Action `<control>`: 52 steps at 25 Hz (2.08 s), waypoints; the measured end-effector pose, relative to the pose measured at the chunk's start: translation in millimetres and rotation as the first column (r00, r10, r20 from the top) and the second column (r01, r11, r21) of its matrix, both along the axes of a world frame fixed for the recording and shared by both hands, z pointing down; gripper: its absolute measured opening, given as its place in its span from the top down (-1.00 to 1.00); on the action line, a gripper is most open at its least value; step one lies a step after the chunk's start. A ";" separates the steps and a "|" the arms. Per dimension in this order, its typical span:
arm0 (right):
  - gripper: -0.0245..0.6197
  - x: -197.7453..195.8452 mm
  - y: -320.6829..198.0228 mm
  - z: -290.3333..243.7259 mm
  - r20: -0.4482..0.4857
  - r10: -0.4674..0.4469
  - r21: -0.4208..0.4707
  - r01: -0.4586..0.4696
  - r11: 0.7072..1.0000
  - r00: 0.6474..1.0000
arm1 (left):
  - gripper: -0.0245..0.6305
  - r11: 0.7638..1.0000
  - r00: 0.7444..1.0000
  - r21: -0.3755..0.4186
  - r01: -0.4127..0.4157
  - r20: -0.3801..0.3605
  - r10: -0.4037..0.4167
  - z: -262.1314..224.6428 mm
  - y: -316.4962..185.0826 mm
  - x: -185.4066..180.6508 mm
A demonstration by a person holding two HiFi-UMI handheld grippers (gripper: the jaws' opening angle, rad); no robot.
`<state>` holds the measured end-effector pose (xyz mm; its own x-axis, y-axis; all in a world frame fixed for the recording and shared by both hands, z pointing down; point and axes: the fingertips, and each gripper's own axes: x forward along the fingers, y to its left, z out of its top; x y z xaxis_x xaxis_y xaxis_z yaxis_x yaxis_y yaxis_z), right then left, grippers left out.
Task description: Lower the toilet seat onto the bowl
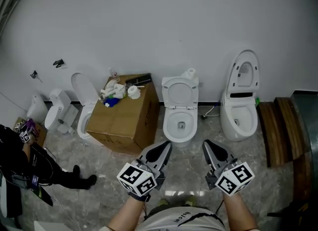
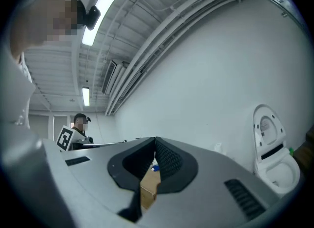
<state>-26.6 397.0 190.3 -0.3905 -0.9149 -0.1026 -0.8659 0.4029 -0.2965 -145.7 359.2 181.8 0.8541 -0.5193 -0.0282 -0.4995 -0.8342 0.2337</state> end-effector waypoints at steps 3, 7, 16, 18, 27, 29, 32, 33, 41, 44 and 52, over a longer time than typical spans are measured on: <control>0.87 11.8 -0.2 1.5 -0.019 0.006 -0.012 -0.006 1.000 1.000 | 0.90 1.000 1.000 0.011 -0.001 0.025 0.001 -1.0 -2.0 8.2; 0.87 19.2 -2.2 7.3 -0.046 0.000 -0.040 -0.001 0.999 0.999 | 0.90 1.000 0.999 0.002 -0.011 0.039 0.011 -3.0 -1.8 22.7; 0.87 42.3 -38.6 16.0 -0.140 0.043 -0.060 -0.052 0.997 0.989 | 0.90 0.999 0.999 0.022 -0.025 0.040 0.025 1.1 -42.9 49.2; 0.87 44.3 -54.3 21.0 -0.153 0.043 -0.071 -0.054 0.996 0.987 | 0.90 0.999 0.999 0.023 -0.030 0.042 0.029 7.8 -61.2 55.0; 0.87 54.6 -170.7 41.1 -0.200 0.070 -0.124 -0.096 0.988 0.977 | 0.90 0.994 0.993 0.056 -0.089 0.077 0.084 26.0 -179.5 86.3; 0.87 55.4 -197.3 44.6 -0.203 0.087 -0.134 -0.116 0.984 0.975 | 0.90 0.992 0.990 0.054 -0.116 0.082 0.111 31.1 -204.9 91.5; 0.87 56.9 -238.1 49.3 -0.212 0.111 -0.147 -0.144 0.979 0.971 | 0.90 0.988 0.986 0.043 -0.145 0.088 0.141 35.1 -244.4 97.9; 0.87 57.5 -250.4 50.7 -0.213 0.119 -0.151 -0.153 0.977 0.970 | 0.90 0.988 0.985 0.038 -0.153 0.090 0.149 36.3 -256.7 99.2; 0.87 70.6 -326.4 66.6 -0.269 0.129 -0.158 -0.176 0.972 0.955 | 0.90 0.984 0.979 0.009 -0.180 0.100 0.178 58.1 -327.8 116.0; 0.87 80.7 -358.0 76.4 -0.284 0.113 -0.166 -0.164 0.972 0.952 | 0.90 0.986 0.980 -0.001 -0.166 0.107 0.166 67.7 -356.3 125.5; 0.87 119.3 -455.4 124.9 -0.352 0.022 -0.205 -0.100 0.974 0.936 | 0.90 0.994 0.983 -0.009 -0.112 0.142 0.112 104.0 -438.7 171.4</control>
<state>92.7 -58.5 315.2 -0.3089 -0.9226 0.2312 -0.9507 0.3061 -0.0490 25.7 -79.5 285.8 0.9021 -0.4202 0.0983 -0.4313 -0.8865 0.1678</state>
